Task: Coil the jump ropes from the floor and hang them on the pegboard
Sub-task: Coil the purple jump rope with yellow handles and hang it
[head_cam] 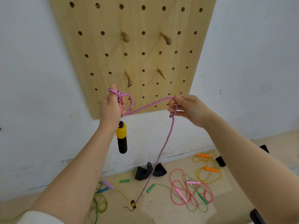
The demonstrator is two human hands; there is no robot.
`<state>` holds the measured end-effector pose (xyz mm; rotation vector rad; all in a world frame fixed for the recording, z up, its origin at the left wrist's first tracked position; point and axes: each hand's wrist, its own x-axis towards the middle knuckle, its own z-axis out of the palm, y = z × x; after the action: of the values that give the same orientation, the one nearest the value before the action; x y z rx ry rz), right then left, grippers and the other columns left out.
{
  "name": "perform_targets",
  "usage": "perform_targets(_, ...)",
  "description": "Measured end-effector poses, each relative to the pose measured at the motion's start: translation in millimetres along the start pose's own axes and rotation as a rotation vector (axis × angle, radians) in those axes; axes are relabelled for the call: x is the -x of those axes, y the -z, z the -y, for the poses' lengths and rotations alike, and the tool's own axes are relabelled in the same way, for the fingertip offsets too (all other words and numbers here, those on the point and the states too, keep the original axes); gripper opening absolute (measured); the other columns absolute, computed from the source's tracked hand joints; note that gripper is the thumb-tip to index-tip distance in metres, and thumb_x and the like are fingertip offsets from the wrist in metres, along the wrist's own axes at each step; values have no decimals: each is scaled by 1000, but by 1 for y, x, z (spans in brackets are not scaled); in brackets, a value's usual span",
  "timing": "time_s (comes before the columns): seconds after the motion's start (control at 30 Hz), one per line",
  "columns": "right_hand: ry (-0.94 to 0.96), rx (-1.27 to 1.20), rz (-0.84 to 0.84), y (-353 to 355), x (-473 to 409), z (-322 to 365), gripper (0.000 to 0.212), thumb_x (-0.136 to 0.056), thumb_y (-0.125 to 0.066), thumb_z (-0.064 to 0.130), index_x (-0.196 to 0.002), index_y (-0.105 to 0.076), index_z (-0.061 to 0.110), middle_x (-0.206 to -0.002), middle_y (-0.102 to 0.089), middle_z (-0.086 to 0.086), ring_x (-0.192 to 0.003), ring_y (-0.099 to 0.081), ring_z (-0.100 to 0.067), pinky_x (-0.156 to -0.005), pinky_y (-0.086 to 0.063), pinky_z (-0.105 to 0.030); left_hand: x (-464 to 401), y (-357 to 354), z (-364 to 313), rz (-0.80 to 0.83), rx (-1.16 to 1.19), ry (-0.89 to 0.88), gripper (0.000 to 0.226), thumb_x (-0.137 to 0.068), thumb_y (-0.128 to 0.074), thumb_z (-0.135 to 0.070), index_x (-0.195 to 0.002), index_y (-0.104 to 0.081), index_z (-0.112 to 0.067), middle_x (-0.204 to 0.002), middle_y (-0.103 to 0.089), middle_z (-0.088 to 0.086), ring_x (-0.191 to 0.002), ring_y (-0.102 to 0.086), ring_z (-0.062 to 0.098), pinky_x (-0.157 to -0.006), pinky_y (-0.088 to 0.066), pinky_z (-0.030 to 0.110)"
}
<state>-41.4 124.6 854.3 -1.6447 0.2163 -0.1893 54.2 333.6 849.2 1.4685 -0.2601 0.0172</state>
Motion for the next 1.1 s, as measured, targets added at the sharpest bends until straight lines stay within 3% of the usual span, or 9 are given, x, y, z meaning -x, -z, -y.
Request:
perform_targets(0.1,-65,-330,135,-11,-3,16,35,-101,-32,30,-79,-53,13,-46,-27,10,-36,-20,-5,-41,-21,-17,0,3,-1,6,4,23,59,-99,-28,-46,-53,-44,-12,-33,-23,-10,-31,-25,9,-49,-27,27)
perform_targets(0.17,-39,-300,236,-12,-5,25,26,-91,-50,38,-77,-49,16,-46,-22,12,-39,-14,-5,-41,-16,-17,0,5,-5,1,6,25,60,-98,-28,-47,-53,-45,-13,-33,-24,-9,-32,-26,9,-50,-31,27)
perform_targets(0.33,48,-103,240,-8,-8,30,12,-84,-62,16,-73,-55,17,-62,-47,2,-55,-49,-14,-62,-51,-27,-5,15,-12,-68,100,70,59,-98,-28,-50,-56,-46,-13,-33,-25,-10,-33,-27,9,-48,-36,25)
perform_targets(0.5,-8,13,96,-8,-7,22,11,-83,-63,8,-72,-60,11,-62,-50,-1,-46,-48,-9,-46,-46,-19,-6,28,-7,-121,78,103,59,-98,-27,-51,-57,-47,-13,-32,-25,-9,-29,-32,8,-58,-46,32)
perform_targets(0.6,-12,189,80,-4,-7,15,17,-93,-54,14,-78,-59,7,-58,-52,-2,-55,-57,-13,-63,-52,-25,-3,33,-6,-161,89,133,59,-97,-27,-52,-58,-48,-12,-31,-26,-9,-29,-34,8,-67,-54,38)
perform_targets(0.7,-97,5,154,6,-4,2,30,-100,-39,21,-79,-58,10,-58,-54,1,-81,-69,-17,-95,-49,-37,-2,30,-8,-157,76,148,58,-96,-29,-52,-59,-49,-13,-33,-26,-10,-31,-34,9,-63,-49,31)
perform_targets(0.77,-245,-83,274,17,-1,-6,28,-95,-46,33,-91,-62,9,-61,-56,-1,-87,-69,-22,-101,-43,-51,0,23,-13,-94,38,164,55,-96,-33,-52,-58,-49,-14,-34,-24,-10,-31,-28,9,-48,-36,20)
perform_targets(0.9,-402,43,740,15,6,-7,92,-57,-71,69,-128,-52,13,-69,-59,-5,-70,-65,-23,-85,-53,-47,10,-4,-22,194,-99,111,37,-92,-47,-42,-66,-50,-17,-37,-24,-12,-37,-19,9,-52,-23,29)
perform_targets(1.1,-61,110,582,-7,6,28,40,-82,-64,36,-102,-62,2,-62,-42,1,-56,-34,-12,-58,-36,-22,17,-37,-18,471,-52,160,11,-92,-49,-7,-85,-56,-11,-44,-29,-11,-41,-26,8,-53,-25,26)
